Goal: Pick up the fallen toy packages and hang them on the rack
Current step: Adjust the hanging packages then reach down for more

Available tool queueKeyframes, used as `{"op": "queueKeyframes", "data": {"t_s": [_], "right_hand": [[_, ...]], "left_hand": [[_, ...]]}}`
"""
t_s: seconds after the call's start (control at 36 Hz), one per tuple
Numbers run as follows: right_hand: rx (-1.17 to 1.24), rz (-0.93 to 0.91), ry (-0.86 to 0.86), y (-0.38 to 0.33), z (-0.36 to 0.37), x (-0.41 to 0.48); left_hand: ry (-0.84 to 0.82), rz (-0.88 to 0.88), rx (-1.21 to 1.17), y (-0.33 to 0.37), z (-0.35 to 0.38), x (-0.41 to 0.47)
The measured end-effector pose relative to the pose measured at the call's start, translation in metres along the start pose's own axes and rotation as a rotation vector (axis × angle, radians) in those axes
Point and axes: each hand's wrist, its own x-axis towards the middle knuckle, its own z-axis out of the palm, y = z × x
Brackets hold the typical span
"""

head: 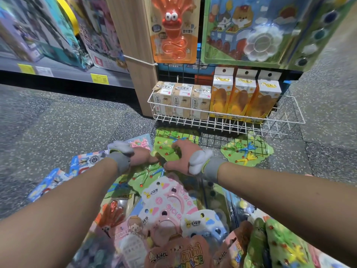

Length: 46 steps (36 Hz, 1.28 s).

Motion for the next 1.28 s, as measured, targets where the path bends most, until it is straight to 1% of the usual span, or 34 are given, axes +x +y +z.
{"op": "queueKeyframes", "data": {"t_s": [0.06, 0.08, 0.11, 0.14, 0.17, 0.19, 0.25, 0.28, 0.33, 0.39, 0.42, 0.5, 0.56, 0.64, 0.78, 0.86, 0.92, 0.97, 1.03, 1.08, 1.14, 1.19, 1.28], "right_hand": [[0.036, -0.004, 0.02, -0.004, -0.002, 0.0], [0.059, -0.011, 0.033, -0.006, -0.002, 0.0], [0.09, -0.023, 0.047, -0.008, -0.003, 0.0], [0.129, -0.042, 0.062, -0.009, -0.003, -0.001], [0.167, -0.059, 0.07, -0.011, -0.003, -0.003], [0.194, -0.079, 0.08, -0.014, -0.002, -0.004], [0.207, -0.112, 0.095, -0.019, 0.001, -0.006], [0.21, -0.123, 0.106, -0.021, 0.002, -0.007], [0.215, -0.136, 0.109, -0.023, 0.0, -0.008], [0.191, -0.15, 0.069, -0.023, -0.003, -0.009], [0.175, -0.159, 0.043, -0.021, -0.005, -0.009], [0.177, -0.18, -0.005, -0.017, -0.008, -0.011], [0.203, -0.169, -0.004, -0.015, -0.012, -0.011], [0.246, -0.102, 0.06, -0.009, -0.021, -0.007], [0.091, 0.051, 0.115, 0.011, -0.042, 0.003], [0.091, 0.172, 0.128, 0.024, -0.051, 0.007], [0.148, 0.25, 0.147, 0.032, -0.051, 0.007], [0.282, 0.301, 0.166, 0.036, -0.05, 0.002], [0.432, 0.292, 0.176, 0.034, -0.051, -0.008], [0.552, 0.263, 0.196, 0.03, -0.054, -0.016], [0.63, 0.258, 0.19, 0.02, -0.068, -0.026], [0.673, 0.278, 0.177, 0.009, -0.08, -0.036], [0.734, 0.314, 0.207, -0.013, -0.114, -0.06]], "left_hand": [[0.048, 0.012, -0.047, -0.006, -0.005, 0.002], [0.095, 0.025, -0.109, -0.011, -0.008, 0.007], [0.114, 0.02, -0.19, -0.011, -0.01, 0.006], [0.151, 0.04, -0.303, -0.014, -0.01, 0.009], [0.158, 0.02, -0.434, -0.012, -0.01, 0.003], [0.154, 0.011, -0.615, -0.009, -0.01, -0.001], [0.044, -0.007, -0.957, -0.002, -0.01, -0.008], [-0.014, -0.006, -1.015, 0.006, -0.011, -0.016], [-0.104, 0.047, -1.03, 0.013, -0.013, -0.025], [-0.182, 0.1, -1.029, 0.018, -0.011, -0.036], [-0.172, 0.117, -1.018, 0.019, -0.011, -0.042], [-0.009, 0.113, -0.88, 0.013, -0.008, -0.037], [0.002, 0.123, -0.828, 0.013, -0.007, -0.034], [0.032, 0.144, -0.818, 0.017, -0.007, -0.038], [0.075, 0.169, -0.92, 0.012, -0.001, -0.036], [0.086, 0.16, -0.95, 0.012, -0.001, -0.044], [0.109, 0.167, -0.961, 0.012, -0.003, -0.051], [0.093, 0.149, -0.98, 0.011, -0.007, -0.059], [0.038, 0.147, -1.036, 0.017, -0.013, -0.072], [0.051, 0.145, -1.032, 0.024, -0.018, -0.08], [0.08, 0.168, -0.998, 0.033, -0.03, -0.099], [0.072, 0.16, -1.017, 0.041, -0.035, -0.113], [0.066, 0.133, -1.012, 0.058, -0.053, -0.156]]}}
